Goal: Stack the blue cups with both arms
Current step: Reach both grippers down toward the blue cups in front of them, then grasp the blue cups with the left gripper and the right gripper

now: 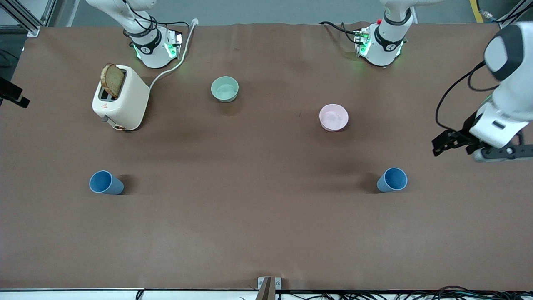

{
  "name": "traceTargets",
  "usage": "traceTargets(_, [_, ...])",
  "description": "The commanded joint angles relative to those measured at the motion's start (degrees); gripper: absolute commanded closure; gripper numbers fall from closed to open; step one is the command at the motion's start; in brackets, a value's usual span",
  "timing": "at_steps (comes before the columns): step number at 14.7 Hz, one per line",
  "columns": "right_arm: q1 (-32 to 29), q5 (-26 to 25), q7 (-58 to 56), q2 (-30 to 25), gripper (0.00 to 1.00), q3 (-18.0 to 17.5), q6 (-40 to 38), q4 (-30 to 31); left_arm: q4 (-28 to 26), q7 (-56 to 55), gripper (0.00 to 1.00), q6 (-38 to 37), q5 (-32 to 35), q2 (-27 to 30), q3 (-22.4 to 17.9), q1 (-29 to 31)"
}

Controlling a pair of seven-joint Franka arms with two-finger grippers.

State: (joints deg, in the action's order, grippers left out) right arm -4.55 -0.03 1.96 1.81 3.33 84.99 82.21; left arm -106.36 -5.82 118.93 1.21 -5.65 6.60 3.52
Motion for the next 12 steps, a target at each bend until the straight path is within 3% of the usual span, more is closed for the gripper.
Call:
traceTargets(1, [-1.43,-0.23,-3.61,6.33,0.0,0.01,6.21,1.11,-2.96,-0.34,0.0,6.81,0.02,-3.3,-0.01,-0.18])
traceTargets(5, [-2.65,0.47,-5.11,17.06,0.0,-0.08,15.71,2.15,-4.56,-2.43,0.0,13.95,0.02,-10.16,-0.01,-0.27])
traceTargets(8, [-2.75,0.39,-6.17,18.75,0.0,0.01,28.07,11.08,-4.65,-5.95,0.0,18.78,0.02,-14.73,-0.01,-0.35])
traceTargets(10, [-2.74,0.21,-9.06,19.02,0.0,0.09,37.22,17.52,-4.65,-7.36,0.08,19.59,0.02,-16.58,0.17,-0.62])
traceTargets(12, [-3.01,0.21,-10.39,20.59,0.0,0.18,45.22,22.44,-4.56,-7.37,0.23,19.59,0.02,-18.34,0.34,-0.79])
